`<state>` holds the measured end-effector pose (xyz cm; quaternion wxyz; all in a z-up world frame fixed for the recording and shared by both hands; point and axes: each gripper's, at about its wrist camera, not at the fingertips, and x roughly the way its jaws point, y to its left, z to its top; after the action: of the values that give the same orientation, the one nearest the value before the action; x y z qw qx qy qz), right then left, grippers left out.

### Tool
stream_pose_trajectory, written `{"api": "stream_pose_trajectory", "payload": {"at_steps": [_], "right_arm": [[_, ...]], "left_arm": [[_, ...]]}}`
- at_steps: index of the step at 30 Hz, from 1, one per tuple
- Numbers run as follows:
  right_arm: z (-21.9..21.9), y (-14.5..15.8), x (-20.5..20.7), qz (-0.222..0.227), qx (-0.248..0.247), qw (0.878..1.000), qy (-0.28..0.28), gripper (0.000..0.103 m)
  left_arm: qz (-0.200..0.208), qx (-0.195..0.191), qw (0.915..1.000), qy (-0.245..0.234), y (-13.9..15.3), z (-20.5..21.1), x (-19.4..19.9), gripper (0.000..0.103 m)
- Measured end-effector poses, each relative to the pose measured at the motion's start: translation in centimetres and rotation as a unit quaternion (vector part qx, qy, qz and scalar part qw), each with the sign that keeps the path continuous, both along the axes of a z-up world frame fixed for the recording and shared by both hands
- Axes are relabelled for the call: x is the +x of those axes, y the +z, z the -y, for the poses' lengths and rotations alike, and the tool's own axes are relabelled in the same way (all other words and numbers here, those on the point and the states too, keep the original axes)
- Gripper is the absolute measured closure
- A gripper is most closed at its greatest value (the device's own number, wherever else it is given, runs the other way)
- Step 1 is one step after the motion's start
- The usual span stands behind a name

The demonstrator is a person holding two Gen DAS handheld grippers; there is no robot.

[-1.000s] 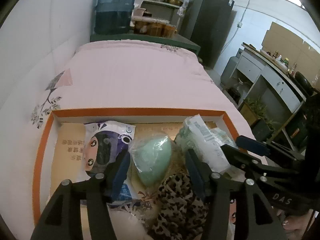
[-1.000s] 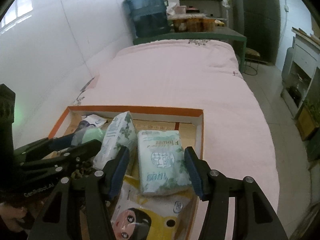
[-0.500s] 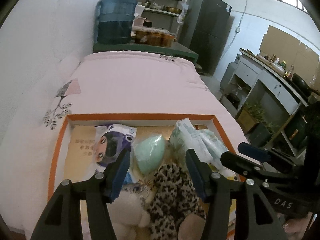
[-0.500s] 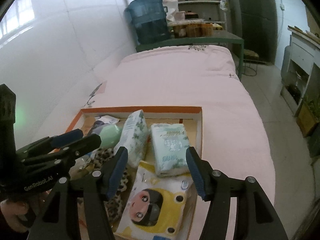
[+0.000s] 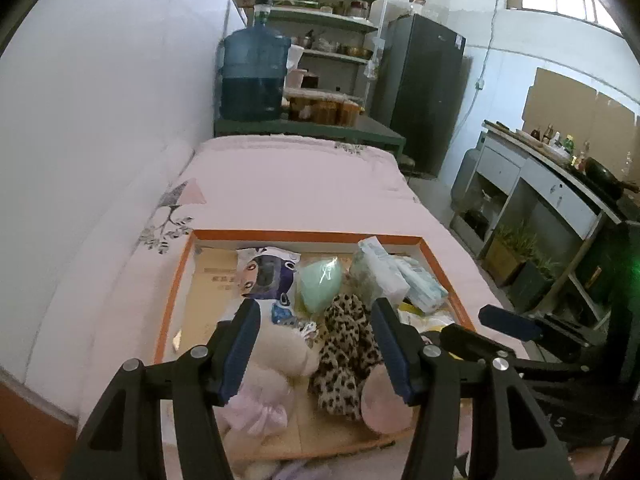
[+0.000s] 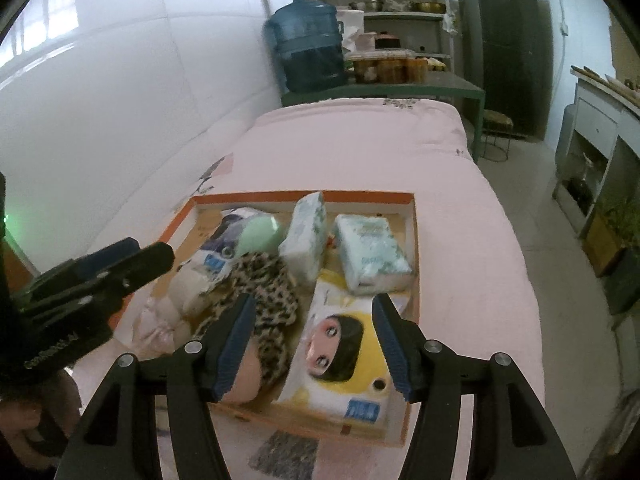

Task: Organize soft objects
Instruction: 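Lower both items into the tray box and open both grippers, then withdraw both tools from the tray toward the plush bear and green ring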

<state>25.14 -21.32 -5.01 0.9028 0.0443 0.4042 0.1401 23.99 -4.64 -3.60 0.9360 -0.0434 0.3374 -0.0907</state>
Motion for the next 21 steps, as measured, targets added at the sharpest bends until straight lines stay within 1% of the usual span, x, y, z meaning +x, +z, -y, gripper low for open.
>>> {"api": "stream_pose_trajectory", "payload": {"at_steps": [4, 13, 21], "right_arm": [[-0.6, 0.3, -1.4, 0.001, 0.001, 1.0, 0.0, 0.041], [-2.1, 1.2, -4.9, 0.006, 0.0, 1.0, 0.004, 0.041], [-3.3, 2.4, -8.2, 0.019, -0.004, 1.0, 0.007, 0.041]], "left_arm": [[0.012, 0.001, 0.9999, 0.006, 0.8, -0.8, -1.8, 0.046], [0.019, 0.0, 0.9996, 0.021, 1.7, -3.1, -5.6, 0.046], [0.03, -0.004, 0.9995, 0.014, 2.4, -4.1, -8.4, 0.046]]}}
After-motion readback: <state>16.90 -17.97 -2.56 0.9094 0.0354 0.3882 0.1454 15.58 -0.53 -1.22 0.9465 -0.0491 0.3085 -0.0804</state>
